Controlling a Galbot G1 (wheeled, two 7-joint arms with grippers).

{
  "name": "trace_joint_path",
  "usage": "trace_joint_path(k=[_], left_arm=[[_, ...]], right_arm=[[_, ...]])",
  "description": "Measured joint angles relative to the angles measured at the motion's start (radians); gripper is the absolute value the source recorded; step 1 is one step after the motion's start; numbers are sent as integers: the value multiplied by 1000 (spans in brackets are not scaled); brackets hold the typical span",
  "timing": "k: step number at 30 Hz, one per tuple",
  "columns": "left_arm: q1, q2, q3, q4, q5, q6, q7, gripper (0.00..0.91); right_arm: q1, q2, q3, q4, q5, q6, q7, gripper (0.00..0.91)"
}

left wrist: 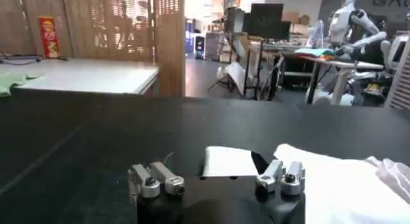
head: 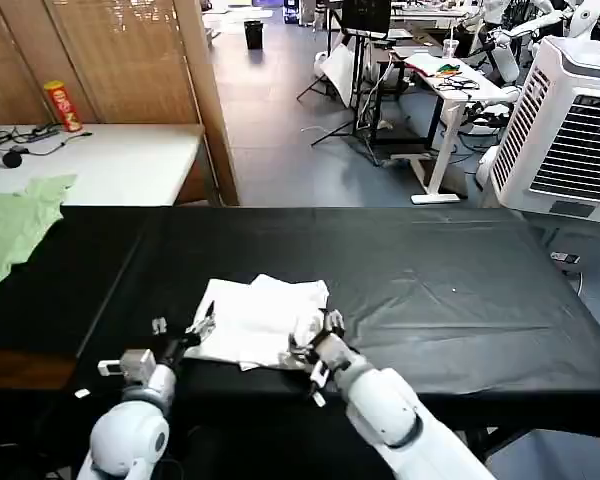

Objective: Fold and organize the clothes.

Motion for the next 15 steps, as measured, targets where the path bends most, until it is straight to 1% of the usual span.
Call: trace_joint_path(k=[4, 6, 9, 11, 15], left_arm=[[-20, 5, -3, 17, -9, -1, 4, 878], [-29, 4, -6, 28, -24, -2, 6, 878], [-39, 4, -12, 48, -56, -4, 18, 878], [-43, 3, -18, 61, -79, -3, 26, 878], [-48, 0, -35, 89, -183, 7, 47, 878]], right_arm=[[-69, -8, 82, 35, -62, -3, 36, 878], [-97, -4, 124, 45, -66, 7, 62, 878], [-134, 13, 183, 63, -30, 40, 95, 878], [-155, 31, 218, 77, 11, 69, 100, 878], [-191, 55, 270, 101, 80, 124, 77, 878]])
